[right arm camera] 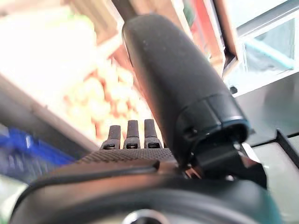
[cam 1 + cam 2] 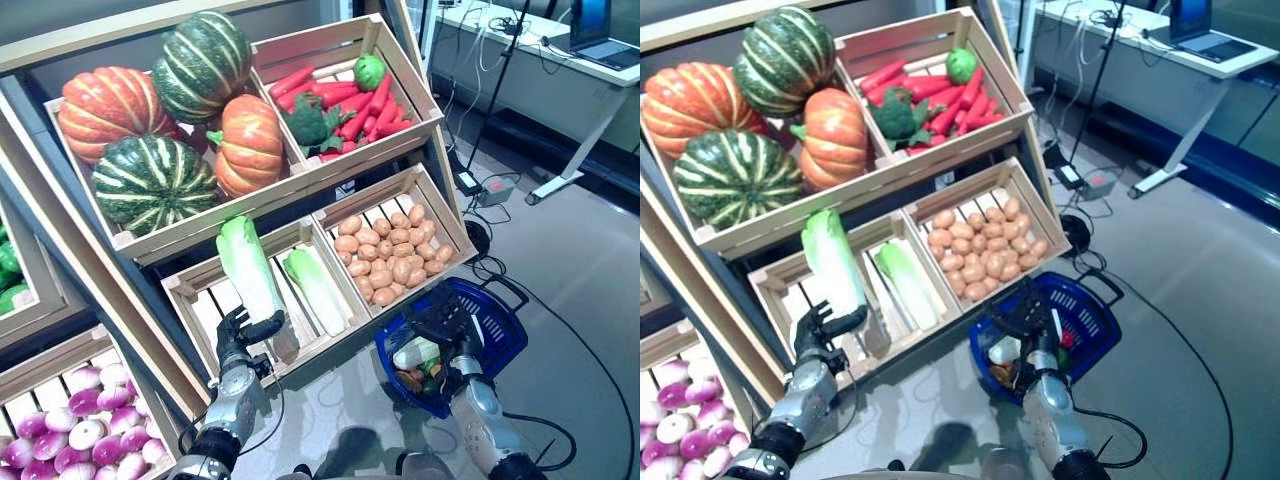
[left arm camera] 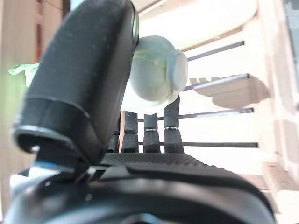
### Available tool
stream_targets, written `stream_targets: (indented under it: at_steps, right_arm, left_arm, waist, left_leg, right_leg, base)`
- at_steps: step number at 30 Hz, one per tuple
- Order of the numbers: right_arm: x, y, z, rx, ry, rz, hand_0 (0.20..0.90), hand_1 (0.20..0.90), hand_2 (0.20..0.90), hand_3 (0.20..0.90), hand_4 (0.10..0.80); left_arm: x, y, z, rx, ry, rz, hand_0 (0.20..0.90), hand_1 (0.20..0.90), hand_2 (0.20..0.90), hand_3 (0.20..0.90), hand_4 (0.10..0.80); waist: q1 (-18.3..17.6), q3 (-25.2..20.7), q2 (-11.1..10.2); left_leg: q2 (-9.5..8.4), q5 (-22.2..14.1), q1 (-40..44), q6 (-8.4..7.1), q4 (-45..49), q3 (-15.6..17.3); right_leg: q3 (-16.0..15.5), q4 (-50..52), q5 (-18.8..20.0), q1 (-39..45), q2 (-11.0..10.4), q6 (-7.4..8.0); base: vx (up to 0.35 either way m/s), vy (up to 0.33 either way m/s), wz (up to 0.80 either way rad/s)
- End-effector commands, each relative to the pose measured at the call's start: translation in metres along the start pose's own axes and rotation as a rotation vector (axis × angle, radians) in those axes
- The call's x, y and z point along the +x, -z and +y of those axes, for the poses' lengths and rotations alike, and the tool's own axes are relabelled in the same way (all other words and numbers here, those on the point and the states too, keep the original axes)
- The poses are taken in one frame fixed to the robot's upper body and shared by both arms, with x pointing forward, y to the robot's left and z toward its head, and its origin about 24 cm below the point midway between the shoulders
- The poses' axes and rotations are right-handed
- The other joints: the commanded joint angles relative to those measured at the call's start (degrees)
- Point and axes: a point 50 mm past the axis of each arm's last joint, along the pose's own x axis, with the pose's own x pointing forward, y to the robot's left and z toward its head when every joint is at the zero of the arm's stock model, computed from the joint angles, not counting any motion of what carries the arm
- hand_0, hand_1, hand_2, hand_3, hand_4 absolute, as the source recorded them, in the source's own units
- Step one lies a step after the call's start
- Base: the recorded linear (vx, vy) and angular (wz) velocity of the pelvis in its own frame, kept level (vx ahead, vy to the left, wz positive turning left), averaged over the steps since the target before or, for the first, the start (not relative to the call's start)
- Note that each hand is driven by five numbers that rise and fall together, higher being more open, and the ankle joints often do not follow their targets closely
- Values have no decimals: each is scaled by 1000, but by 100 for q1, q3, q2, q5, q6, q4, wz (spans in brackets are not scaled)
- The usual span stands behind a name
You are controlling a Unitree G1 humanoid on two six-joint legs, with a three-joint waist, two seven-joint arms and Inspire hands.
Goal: Put vegetables into the basket
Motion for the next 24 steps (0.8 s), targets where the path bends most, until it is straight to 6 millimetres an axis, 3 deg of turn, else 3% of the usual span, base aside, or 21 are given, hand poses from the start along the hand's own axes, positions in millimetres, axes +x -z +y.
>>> stream_targets:
  at_steps: [1, 13, 21, 24]
  right_arm:
    - [9, -28, 25, 146, -160, -157, 900, 900, 900, 900, 800]
    - [14, -35, 35, 300, -218, -182, 900, 900, 900, 900, 800]
    - [15, -39, 36, 298, -208, -197, 900, 900, 900, 900, 800]
    - [15, -39, 39, 385, -240, -191, 900, 900, 900, 900, 800]
  left_arm:
    - [3, -82, -13, 56, 127, -435, 300, 300, 300, 300, 400]
    - [-12, -103, -32, 258, 256, -610, 300, 300, 300, 300, 400]
    - [-20, -104, -33, 306, 347, -627, 300, 300, 300, 300, 400]
    - [-26, -105, -36, 351, 376, -675, 300, 300, 300, 300, 400]
  waist:
    - [106, -519, -245]
    - [308, -661, -326]
    - [346, -680, -333]
    - [342, -659, -331]
  left_leg:
    - [-316, -115, -20, 188, -54, -80]
    - [-446, -17, 231, 225, -597, -224]
    - [-456, -48, 291, 235, -628, -194]
    - [-462, -55, 304, 245, -636, -182]
  right_leg:
    - [50, -888, 718, 388, -183, 97]
    - [-49, -1385, 908, 645, -48, 97]
    - [-67, -1481, 928, 709, -1, 80]
    - [-47, -1506, 927, 725, 20, 66]
  base:
    - [69, -23, 14]
    - [49, -31, 9]
    - [26, -22, 4]
    - [0, 0, 0]
